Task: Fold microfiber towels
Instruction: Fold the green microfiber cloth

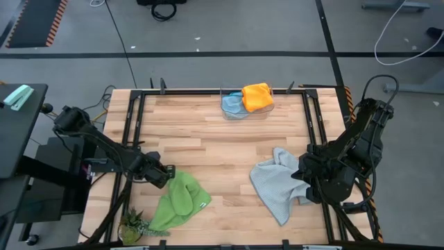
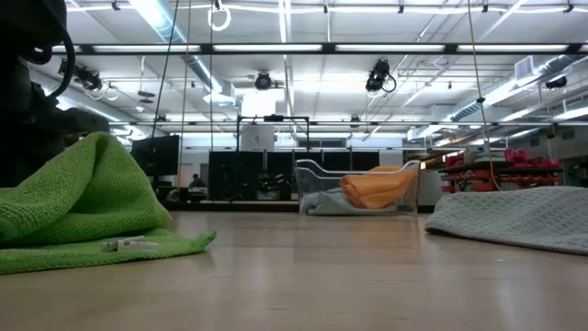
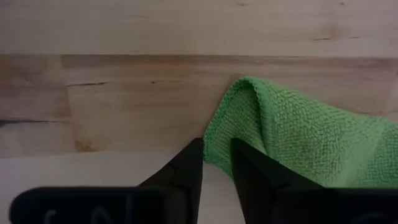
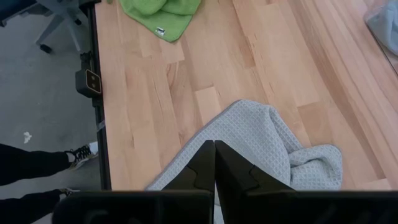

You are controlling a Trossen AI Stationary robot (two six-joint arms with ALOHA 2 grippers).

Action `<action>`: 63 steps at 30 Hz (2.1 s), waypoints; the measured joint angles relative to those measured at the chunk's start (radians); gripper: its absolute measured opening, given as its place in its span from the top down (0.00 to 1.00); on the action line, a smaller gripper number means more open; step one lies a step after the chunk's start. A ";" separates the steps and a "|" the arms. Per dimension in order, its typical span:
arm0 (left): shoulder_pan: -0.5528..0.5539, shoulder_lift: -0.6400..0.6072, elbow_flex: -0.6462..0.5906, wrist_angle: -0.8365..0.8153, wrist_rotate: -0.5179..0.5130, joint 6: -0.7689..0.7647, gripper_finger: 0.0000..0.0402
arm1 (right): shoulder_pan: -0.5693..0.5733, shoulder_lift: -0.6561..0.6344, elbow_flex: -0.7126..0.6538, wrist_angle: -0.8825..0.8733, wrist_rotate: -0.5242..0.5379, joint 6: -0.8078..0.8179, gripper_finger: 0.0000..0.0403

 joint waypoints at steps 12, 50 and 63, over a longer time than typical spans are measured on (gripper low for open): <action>0.039 0.017 0.001 0.033 0.018 0.004 0.67 | 0.000 0.000 0.000 0.003 0.000 0.000 0.97; 0.092 0.022 -0.002 0.180 -0.123 0.226 0.90 | -0.004 0.000 0.000 0.002 0.140 0.048 0.97; 0.090 0.021 -0.003 0.206 -0.317 0.641 0.98 | -0.198 0.000 0.000 0.001 0.191 0.278 0.97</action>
